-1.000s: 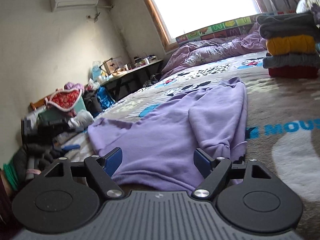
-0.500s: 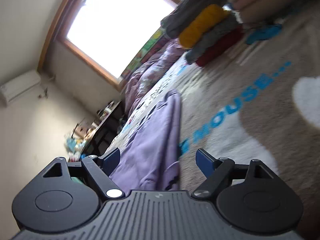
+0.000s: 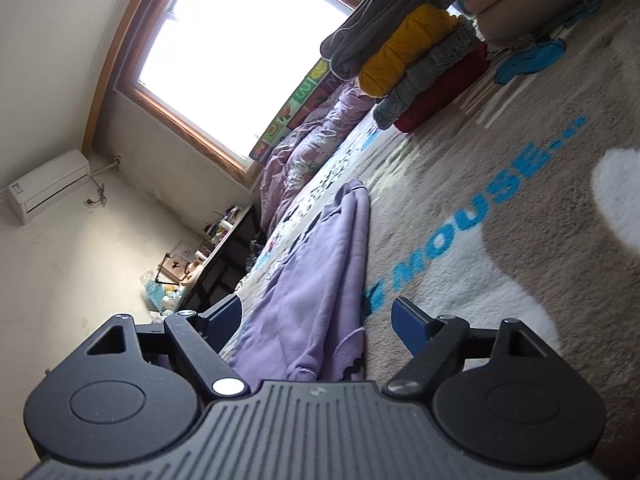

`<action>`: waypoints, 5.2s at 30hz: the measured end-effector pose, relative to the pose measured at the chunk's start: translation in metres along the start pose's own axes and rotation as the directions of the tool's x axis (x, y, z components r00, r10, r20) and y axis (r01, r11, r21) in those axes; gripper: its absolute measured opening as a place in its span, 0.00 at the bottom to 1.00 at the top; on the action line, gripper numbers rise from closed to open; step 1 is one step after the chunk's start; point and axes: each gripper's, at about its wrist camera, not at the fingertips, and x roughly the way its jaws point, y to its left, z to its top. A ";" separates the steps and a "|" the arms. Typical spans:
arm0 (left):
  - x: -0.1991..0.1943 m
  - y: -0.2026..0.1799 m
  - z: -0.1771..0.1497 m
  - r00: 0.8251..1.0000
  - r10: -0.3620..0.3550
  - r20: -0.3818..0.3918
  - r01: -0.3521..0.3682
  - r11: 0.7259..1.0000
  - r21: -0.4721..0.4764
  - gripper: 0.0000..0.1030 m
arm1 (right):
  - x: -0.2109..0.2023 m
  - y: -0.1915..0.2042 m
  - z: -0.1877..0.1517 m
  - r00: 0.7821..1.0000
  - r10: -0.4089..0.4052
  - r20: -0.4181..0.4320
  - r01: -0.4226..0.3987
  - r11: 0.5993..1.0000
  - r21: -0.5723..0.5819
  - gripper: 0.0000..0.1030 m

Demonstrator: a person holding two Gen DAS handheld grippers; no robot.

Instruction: Fold clothes

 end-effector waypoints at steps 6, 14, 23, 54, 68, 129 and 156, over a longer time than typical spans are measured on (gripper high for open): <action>0.021 -0.082 -0.029 0.985 -0.136 -0.108 0.162 0.941 0.298 0.02 | -0.001 0.002 0.002 1.000 0.029 -0.007 -0.029 1.000 0.007 0.80; 0.043 -0.150 -0.095 0.921 -0.162 -0.353 0.354 0.724 0.592 0.05 | -0.005 -0.005 0.004 0.999 0.029 -0.014 -0.029 0.999 0.036 0.80; 0.013 -0.143 -0.094 0.845 -0.297 -0.446 0.517 0.669 0.534 0.49 | -0.002 0.006 0.006 0.999 -0.022 -0.024 0.019 0.995 -0.098 0.80; -0.057 -0.014 -0.079 0.945 0.007 -0.327 0.215 0.738 0.639 0.56 | 0.105 0.073 0.030 0.928 -0.360 -0.097 0.288 0.856 -0.429 0.37; -0.044 -0.041 -0.111 0.956 0.148 -0.252 0.124 0.575 0.808 0.12 | 0.062 0.029 0.041 0.991 -0.131 -0.003 0.131 0.991 -0.008 0.07; 0.151 -0.006 0.018 0.912 0.271 -0.309 -0.074 0.847 0.527 0.24 | 0.036 -0.045 0.029 0.986 0.157 -0.065 -0.146 0.979 0.141 0.08; 0.326 -0.032 -0.001 0.874 0.302 -0.380 0.062 0.708 0.704 0.22 | 0.032 -0.052 0.027 0.965 0.242 -0.102 -0.219 0.955 0.200 0.08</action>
